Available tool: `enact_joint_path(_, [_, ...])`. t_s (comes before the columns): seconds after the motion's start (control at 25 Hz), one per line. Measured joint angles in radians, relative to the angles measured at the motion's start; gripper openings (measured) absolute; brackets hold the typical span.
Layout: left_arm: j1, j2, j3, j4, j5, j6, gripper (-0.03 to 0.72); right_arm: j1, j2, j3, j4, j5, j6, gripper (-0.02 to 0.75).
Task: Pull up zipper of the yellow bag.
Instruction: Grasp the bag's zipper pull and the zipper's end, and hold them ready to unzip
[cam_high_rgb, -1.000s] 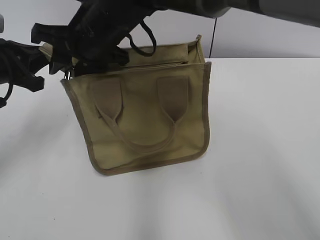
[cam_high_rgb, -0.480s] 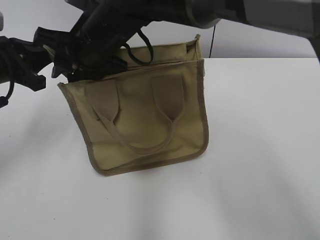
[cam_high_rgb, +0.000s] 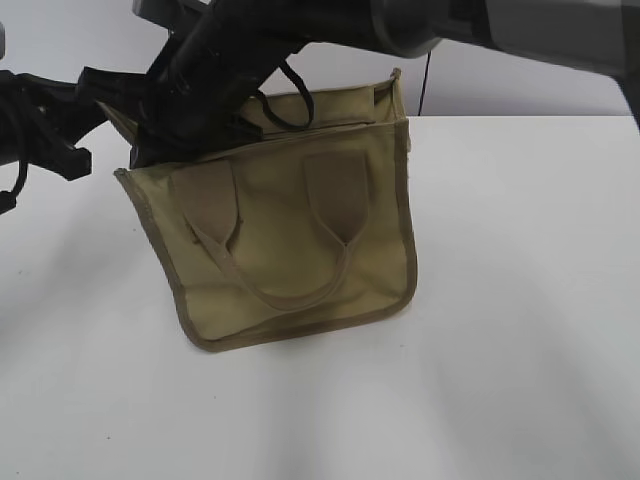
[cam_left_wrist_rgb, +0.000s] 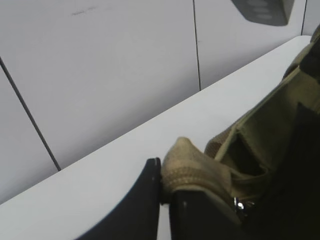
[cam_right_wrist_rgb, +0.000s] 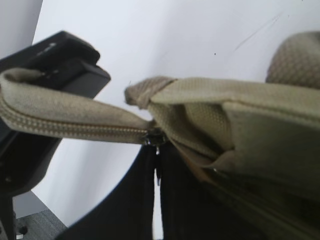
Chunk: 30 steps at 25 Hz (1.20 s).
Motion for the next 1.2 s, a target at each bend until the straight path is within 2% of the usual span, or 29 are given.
enact_joint_path(0.44, [0.000, -0.010, 0.000, -0.015, 0.028, 0.000, 0.008, -0.034, -0.118, 0.000, 0.002, 0.089, -0.140, -0.013])
enact_joint_path(0.8, [-0.007, -0.016, 0.000, -0.011, 0.073, 0.000, 0.008, -0.093, -0.129, -0.040, 0.165, 0.197, -0.313, -0.014])
enact_joint_path(1.2, [-0.016, -0.018, 0.000, -0.019, 0.089, -0.016, 0.008, -0.175, -0.129, -0.048, 0.214, 0.341, -0.374, -0.014])
